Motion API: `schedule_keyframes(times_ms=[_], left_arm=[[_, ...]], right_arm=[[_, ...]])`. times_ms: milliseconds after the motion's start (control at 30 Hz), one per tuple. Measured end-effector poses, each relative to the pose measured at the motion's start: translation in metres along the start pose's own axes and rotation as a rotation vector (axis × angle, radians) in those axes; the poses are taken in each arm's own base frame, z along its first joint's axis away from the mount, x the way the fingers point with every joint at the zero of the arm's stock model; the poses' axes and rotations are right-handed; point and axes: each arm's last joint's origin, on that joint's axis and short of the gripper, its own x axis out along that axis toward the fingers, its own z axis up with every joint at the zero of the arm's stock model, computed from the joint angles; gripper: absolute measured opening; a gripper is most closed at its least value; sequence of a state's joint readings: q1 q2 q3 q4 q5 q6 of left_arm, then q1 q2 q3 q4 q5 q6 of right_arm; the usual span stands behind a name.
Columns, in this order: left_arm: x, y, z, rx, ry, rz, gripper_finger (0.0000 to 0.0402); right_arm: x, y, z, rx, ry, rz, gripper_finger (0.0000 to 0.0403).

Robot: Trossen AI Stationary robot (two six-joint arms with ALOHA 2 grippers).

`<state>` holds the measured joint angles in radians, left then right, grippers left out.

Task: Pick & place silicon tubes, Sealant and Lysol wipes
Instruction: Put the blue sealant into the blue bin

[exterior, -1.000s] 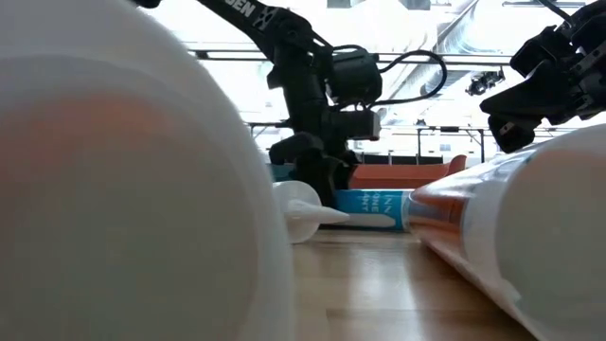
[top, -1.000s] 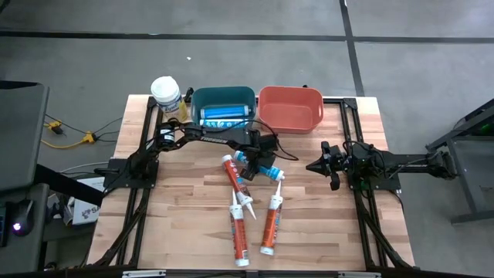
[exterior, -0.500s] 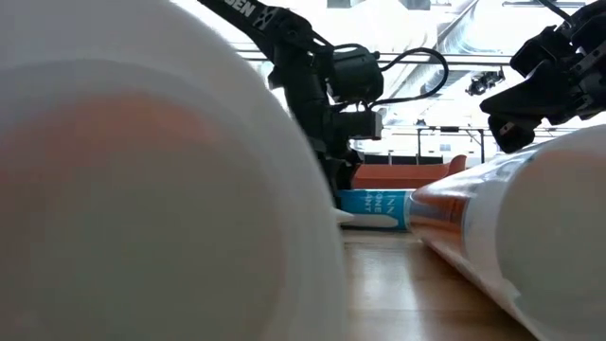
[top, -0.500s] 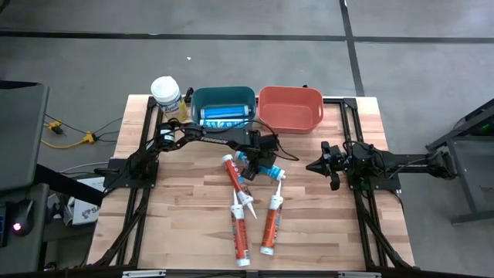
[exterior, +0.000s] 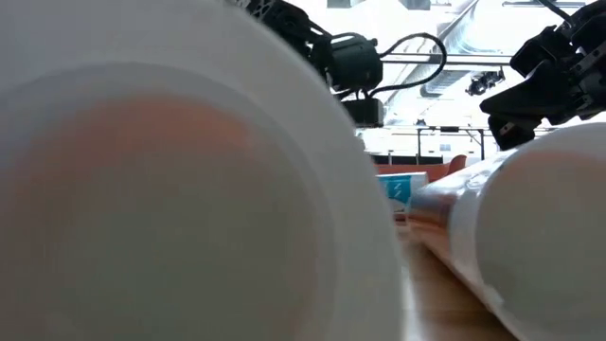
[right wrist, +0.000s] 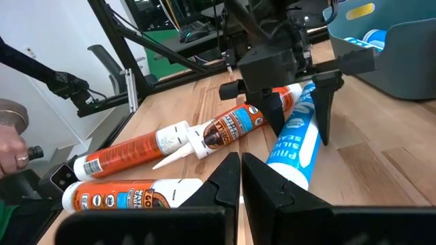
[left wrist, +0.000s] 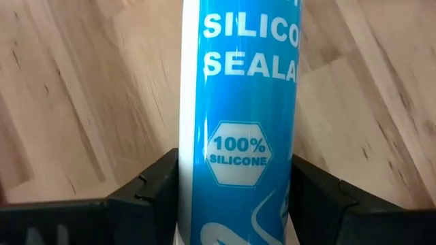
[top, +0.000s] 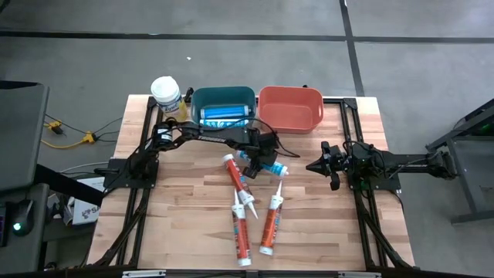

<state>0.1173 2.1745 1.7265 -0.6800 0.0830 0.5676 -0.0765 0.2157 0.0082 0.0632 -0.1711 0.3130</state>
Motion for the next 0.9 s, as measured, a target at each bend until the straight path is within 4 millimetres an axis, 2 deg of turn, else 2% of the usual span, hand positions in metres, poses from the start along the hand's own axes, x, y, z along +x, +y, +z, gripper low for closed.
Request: schedule_keyframes(times_ms=[167, 467, 533, 667, 767, 833, 900], left_arm=[[-0.010, 0.004, 0.008, -0.009, -0.075, 0.045, 0.0196], [-0.035, 0.004, 0.012, -0.040, -0.114, 0.055, 0.0196], [-0.035, 0.006, 0.016, -0.040, -0.171, 0.072, 0.0196], [-0.039, 0.003, 0.013, -0.056, -0.252, 0.097, 0.0196], [-0.038, 0.005, 0.015, -0.075, -0.393, 0.199, 0.0196], [-0.038, 0.000, 0.004, -0.119, -0.387, 0.208, 0.0196], [-0.034, 0.000, 0.002, -0.145, -0.450, 0.274, 0.0196]], right_arm=[[0.000, 0.000, 0.000, 0.000, 0.000, 0.000, 0.0012], [0.000, 0.000, 0.000, 0.000, 0.000, 0.000, 0.0012], [0.000, 0.000, 0.000, 0.000, 0.000, 0.000, 0.0012], [0.000, 0.000, 0.000, 0.000, 0.001, -0.001, 0.0012], [0.000, 0.000, 0.000, 0.001, 0.004, -0.002, 0.0012], [0.000, 0.000, -0.001, 0.001, 0.007, -0.002, 0.0012], [0.000, 0.000, -0.001, 0.001, 0.007, -0.002, 0.0012]])
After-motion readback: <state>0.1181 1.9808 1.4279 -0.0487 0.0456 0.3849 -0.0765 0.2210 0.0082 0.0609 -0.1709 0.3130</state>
